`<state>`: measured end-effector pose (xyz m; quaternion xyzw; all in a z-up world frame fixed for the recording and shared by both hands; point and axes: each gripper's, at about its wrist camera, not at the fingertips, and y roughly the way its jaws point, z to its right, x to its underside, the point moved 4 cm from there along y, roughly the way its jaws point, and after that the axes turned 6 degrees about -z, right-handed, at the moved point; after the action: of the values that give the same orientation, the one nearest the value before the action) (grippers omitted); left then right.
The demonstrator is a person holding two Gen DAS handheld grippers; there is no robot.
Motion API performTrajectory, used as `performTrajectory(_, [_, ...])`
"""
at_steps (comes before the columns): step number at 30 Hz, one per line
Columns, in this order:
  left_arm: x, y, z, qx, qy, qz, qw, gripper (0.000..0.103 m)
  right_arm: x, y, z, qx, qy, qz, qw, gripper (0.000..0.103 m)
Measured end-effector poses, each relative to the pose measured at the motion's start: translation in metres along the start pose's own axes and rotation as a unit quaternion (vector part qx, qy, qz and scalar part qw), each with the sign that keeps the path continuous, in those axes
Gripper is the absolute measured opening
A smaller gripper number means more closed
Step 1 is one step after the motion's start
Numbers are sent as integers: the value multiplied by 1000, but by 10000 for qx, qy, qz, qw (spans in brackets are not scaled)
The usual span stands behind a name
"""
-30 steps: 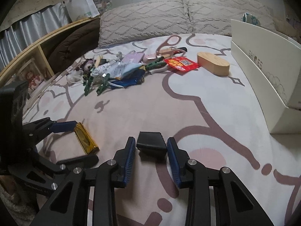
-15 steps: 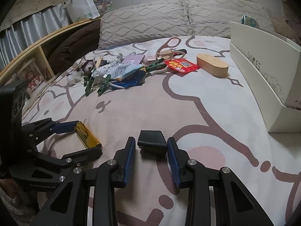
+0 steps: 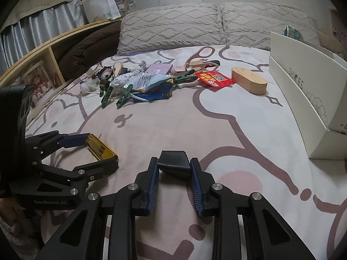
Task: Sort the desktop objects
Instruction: 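Carry the gold lighter toward the white shoebox while the right gripper carries the black piece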
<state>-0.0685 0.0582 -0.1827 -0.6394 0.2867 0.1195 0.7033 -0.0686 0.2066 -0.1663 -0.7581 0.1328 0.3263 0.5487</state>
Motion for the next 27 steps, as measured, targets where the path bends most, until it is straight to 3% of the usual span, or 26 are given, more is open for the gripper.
performTrajectory(27, [-19,-33,-6,-4,-250,447,9987,81,-12,-15,-4,42,-70,270,9996,30])
